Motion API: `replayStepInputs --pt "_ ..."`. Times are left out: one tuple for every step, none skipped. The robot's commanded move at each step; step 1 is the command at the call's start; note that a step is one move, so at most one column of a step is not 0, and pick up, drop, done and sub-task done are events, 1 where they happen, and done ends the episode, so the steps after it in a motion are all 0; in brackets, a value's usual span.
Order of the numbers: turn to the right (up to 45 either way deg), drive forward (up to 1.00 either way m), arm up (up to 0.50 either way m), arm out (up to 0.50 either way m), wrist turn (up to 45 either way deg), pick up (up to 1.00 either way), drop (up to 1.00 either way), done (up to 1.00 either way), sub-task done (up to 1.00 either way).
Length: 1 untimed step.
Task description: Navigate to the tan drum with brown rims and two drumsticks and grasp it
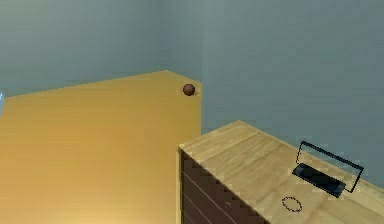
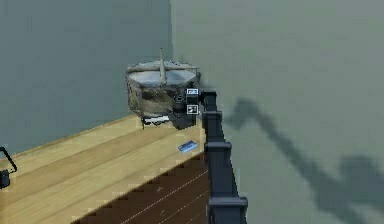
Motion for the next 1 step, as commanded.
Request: replayStepInputs --pt "0.0 0.00 0.00 0.00 0.0 0.00 0.00 1.00 0.00"
